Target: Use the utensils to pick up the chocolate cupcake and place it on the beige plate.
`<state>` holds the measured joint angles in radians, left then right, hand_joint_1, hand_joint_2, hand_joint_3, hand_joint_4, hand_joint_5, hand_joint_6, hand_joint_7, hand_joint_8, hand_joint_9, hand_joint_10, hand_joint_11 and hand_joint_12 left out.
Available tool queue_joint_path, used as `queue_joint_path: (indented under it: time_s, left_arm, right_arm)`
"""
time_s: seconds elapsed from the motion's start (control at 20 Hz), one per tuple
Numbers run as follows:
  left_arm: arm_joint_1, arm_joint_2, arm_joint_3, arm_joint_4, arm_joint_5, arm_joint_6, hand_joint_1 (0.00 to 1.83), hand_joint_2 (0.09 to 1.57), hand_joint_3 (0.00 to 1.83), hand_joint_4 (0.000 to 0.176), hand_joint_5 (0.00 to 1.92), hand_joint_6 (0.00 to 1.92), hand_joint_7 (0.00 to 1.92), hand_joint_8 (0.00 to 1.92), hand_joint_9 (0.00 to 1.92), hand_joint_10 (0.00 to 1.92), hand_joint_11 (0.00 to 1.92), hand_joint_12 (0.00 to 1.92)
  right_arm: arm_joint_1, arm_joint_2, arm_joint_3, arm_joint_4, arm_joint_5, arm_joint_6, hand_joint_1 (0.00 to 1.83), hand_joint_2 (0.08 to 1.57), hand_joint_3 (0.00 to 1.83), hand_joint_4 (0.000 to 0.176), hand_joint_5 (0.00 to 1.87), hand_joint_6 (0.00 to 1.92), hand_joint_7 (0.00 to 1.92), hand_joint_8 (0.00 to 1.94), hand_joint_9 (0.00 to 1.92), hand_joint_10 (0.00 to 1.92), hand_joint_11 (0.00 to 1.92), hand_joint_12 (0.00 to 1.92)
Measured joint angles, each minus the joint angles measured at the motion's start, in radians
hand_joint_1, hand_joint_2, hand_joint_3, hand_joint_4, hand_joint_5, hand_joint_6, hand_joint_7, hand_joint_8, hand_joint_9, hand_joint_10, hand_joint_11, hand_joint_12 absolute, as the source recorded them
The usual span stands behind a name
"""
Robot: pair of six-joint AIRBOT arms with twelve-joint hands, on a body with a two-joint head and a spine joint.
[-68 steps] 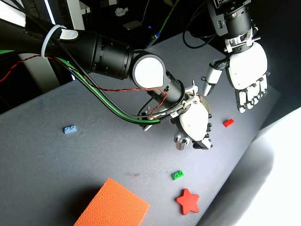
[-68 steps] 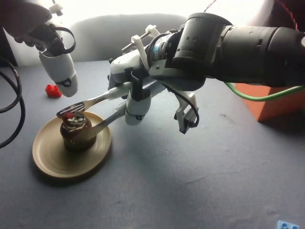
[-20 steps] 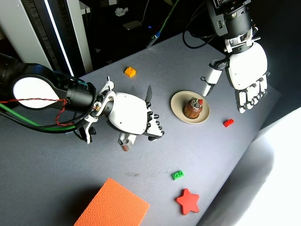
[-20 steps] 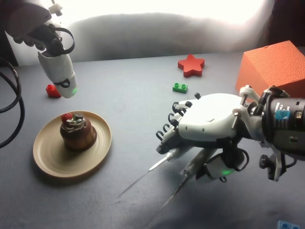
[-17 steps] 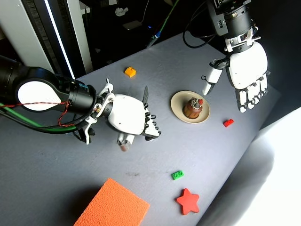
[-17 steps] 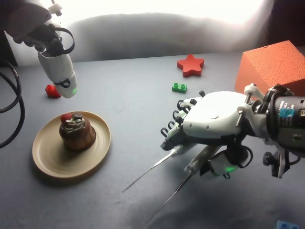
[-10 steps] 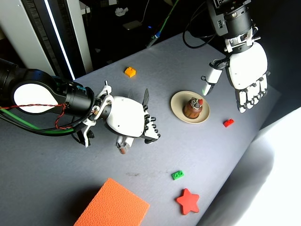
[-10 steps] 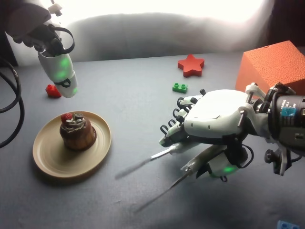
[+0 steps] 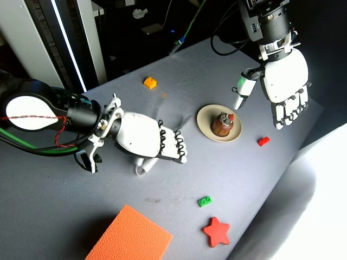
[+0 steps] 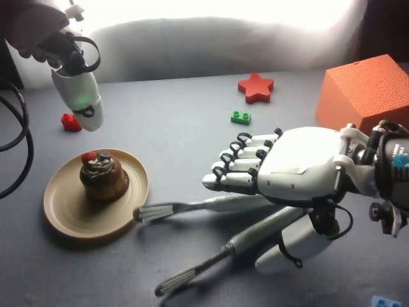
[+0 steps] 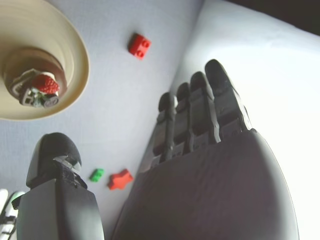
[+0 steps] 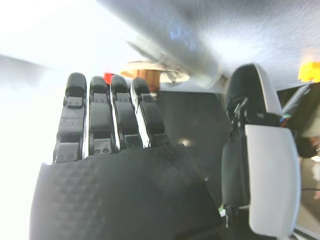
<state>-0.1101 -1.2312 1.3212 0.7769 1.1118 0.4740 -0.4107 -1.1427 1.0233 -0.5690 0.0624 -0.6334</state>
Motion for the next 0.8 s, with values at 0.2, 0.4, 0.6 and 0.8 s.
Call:
queue_joint_path:
  time_s: [0.2, 0.4, 0.6, 0.8]
  left_arm:
    - [0.0, 0.002, -0.001, 0.0, 0.0, 0.0, 0.43, 1.03, 0.0, 0.0, 0.15, 0.0, 0.12, 0.0, 0.13, 0.0, 0.0, 0.42]
    - [0.001, 0.011, -0.013, 0.001, -0.001, 0.0, 0.49, 1.07, 0.01, 0.0, 0.12, 0.0, 0.12, 0.0, 0.12, 0.0, 0.0, 0.35]
    - [0.004, 0.021, -0.026, -0.003, 0.0, 0.0, 0.56, 1.16, 0.0, 0.0, 0.41, 0.02, 0.47, 0.02, 0.46, 0.05, 0.1, 0.92]
    - [0.004, 0.02, -0.026, 0.0, -0.009, 0.0, 0.92, 1.23, 0.0, 0.11, 0.76, 1.28, 0.97, 0.55, 0.8, 0.96, 0.47, 1.5]
  right_arm:
    - [0.009, 0.046, -0.017, 0.0, -0.003, -0.032, 0.26, 0.94, 0.0, 0.0, 0.0, 0.0, 0.0, 0.0, 0.0, 0.0, 0.04, 0.02]
    - [0.045, 0.105, -0.049, 0.0, 0.004, -0.068, 0.28, 1.05, 0.0, 0.0, 0.26, 0.01, 0.26, 0.02, 0.25, 0.02, 0.0, 0.81]
    - [0.097, 0.158, -0.063, 0.0, 0.014, -0.072, 0.38, 1.15, 0.0, 0.0, 0.75, 0.04, 0.78, 0.03, 0.68, 0.39, 0.22, 1.41]
    - [0.165, 0.176, -0.07, 0.004, -0.045, -0.087, 0.58, 1.21, 0.0, 0.0, 0.73, 1.16, 0.7, 1.4, 0.67, 1.8, 0.73, 1.91]
